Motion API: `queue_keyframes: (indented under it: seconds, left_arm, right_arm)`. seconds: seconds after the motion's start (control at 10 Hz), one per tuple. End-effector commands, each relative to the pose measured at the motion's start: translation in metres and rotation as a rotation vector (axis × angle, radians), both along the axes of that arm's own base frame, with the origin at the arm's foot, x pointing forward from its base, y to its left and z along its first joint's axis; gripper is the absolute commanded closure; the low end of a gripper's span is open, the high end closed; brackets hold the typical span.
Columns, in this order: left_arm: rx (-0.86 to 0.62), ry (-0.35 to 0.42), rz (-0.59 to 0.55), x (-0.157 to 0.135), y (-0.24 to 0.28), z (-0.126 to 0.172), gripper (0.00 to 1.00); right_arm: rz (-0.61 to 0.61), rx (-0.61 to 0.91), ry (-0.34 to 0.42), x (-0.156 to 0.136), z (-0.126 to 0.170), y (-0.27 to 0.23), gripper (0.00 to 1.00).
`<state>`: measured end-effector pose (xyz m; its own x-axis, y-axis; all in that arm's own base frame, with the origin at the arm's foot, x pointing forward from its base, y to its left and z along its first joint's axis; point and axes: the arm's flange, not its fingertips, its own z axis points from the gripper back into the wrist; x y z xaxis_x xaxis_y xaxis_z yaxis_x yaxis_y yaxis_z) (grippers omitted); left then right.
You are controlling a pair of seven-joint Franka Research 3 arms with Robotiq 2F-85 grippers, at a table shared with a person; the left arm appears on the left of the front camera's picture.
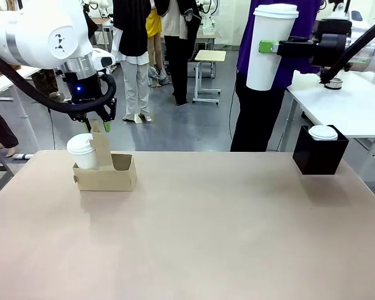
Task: Pour a drink into a cup and package it in a carrier.
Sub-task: Position the Cup Carrier in the center of the table.
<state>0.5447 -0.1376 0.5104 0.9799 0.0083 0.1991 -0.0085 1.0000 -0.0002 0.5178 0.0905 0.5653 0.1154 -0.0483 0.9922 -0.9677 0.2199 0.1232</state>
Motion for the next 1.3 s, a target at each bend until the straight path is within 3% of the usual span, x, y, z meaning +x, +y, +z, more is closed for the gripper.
queue_keyframes:
  seconds: [0.0,0.5,0.6,0.7,1.0,1.2]
  left_arm:
    - [0.029,-0.032,0.046,0.003,-0.001,-0.004,1.0]
    - [0.043,-0.038,0.096,0.007,0.002,-0.01,1.0]
    - [0.05,0.021,0.0,0.005,0.0,-0.011,0.91]
    - [0.019,-0.013,0.046,0.006,0.001,-0.008,0.91]
    - [0.023,-0.004,0.039,0.005,0.0,-0.009,0.9]
    - [0.001,-0.015,0.106,-0.012,-0.008,0.018,0.91]
  right_arm:
    - [-0.001,0.001,-0.007,-0.001,0.003,0.0,0.2]
    - [-0.001,0.001,-0.007,-0.001,0.003,0.0,0.2]
    - [-0.001,0.001,-0.007,-0.001,0.003,0.0,0.2]
    - [-0.001,0.001,-0.007,-0.001,0.003,0.0,0.2]
    - [-0.001,0.001,-0.007,-0.001,0.003,0.0,0.2]
    - [-0.001,0.001,-0.007,-0.001,0.003,0.0,0.2]
